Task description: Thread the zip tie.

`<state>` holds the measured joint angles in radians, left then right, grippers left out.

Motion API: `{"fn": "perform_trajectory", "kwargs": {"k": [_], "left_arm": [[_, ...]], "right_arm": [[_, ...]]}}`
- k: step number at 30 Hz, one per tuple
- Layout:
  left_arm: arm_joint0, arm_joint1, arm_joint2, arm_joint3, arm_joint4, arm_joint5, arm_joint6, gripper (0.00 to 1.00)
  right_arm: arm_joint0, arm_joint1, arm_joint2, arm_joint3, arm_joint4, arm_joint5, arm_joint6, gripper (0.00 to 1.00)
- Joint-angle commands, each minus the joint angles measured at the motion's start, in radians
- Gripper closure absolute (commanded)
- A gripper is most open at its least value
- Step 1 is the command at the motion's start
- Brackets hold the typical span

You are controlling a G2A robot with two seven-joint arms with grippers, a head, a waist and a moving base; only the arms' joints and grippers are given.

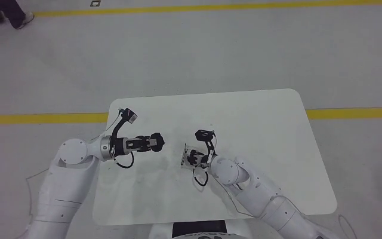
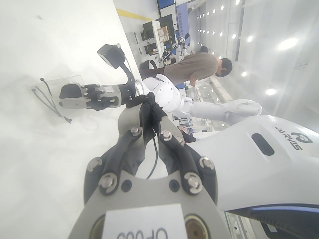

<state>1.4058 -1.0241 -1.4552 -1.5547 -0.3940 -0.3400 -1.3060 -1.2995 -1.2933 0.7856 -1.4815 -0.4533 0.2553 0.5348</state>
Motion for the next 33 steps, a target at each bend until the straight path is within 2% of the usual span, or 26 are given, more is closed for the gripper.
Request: {"fn": "perform_trajectory", "kwargs": {"k": [1, 9, 24, 33], "left_arm": [[0.000, 0.000, 0.000, 0.000, 0.000, 0.000, 0.000, 1.00], [0.000, 0.000, 0.000, 0.000, 0.000, 0.000, 0.000, 1.00], [0.000, 0.000, 0.000, 0.000, 0.000, 0.000, 0.000, 1.00], [0.000, 0.000, 0.000, 0.000, 0.000, 0.000, 0.000, 1.00]], "right_arm": [[0.000, -0.001, -0.001, 0.002, -0.002, -0.002, 0.000, 0.79], [0.007, -0.007, -0.010, 0.017, -0.023, -0.003, -0.015, 0.83], [0.027, -0.025, -0.033, 0.052, -0.055, 0.017, -0.022, 0.82], [0.034, -0.034, -0.047, 0.047, -0.084, 0.043, -0.023, 0.80]]}}
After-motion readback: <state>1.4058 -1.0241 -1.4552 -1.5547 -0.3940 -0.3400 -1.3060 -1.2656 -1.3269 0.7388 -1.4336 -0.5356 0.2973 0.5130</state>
